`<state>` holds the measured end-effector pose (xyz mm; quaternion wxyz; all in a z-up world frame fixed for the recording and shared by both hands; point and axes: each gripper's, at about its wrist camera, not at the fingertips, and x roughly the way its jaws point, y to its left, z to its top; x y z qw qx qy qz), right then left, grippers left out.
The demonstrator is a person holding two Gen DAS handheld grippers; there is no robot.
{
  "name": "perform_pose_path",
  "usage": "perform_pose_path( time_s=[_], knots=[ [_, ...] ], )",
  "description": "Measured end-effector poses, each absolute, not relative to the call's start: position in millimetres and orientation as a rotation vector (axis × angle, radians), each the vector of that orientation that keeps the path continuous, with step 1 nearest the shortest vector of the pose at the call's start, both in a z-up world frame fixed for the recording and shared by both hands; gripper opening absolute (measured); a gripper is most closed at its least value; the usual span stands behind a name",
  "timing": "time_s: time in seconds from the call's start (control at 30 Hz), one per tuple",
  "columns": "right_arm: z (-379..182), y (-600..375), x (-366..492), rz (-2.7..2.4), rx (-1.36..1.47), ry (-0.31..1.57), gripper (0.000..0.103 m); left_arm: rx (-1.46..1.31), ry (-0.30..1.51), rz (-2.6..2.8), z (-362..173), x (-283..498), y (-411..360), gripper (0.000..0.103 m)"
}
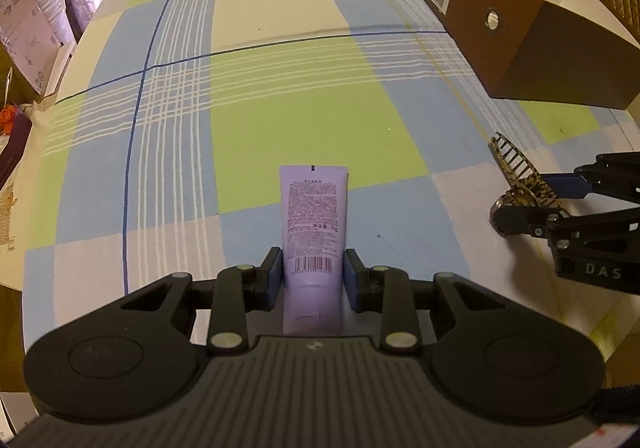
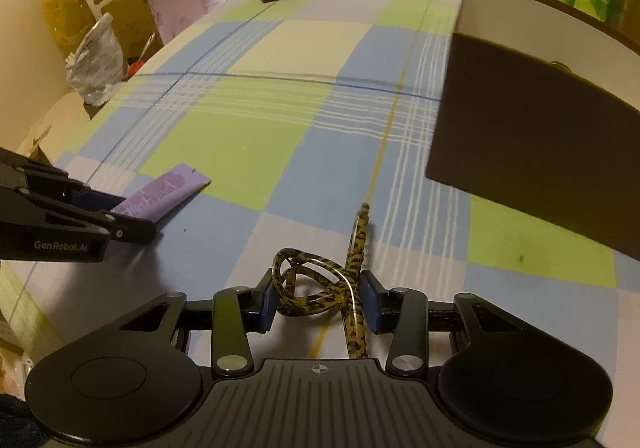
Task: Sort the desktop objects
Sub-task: 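Carry the purple tube and claw clip over the brown box with both grippers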
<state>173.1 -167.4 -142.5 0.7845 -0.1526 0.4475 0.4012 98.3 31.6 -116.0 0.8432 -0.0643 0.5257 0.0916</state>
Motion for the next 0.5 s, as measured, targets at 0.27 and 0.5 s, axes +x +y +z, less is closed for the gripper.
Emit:
perform_pose_path(
  time_s=[0.27, 0.5],
  knots=[
    [-131.4, -188.5, 177.0, 0.846, -0.27, 0.983, 0.039, -0.147, 1.1, 0.169, -105.4, 94.0, 28.7, 0.027],
    [-128.2, -198.3, 178.3, 0.829, -0.253, 0.995, 0.039, -0.137, 1.104, 0.158, -103.4, 95.9, 23.0, 0.027]
  ],
)
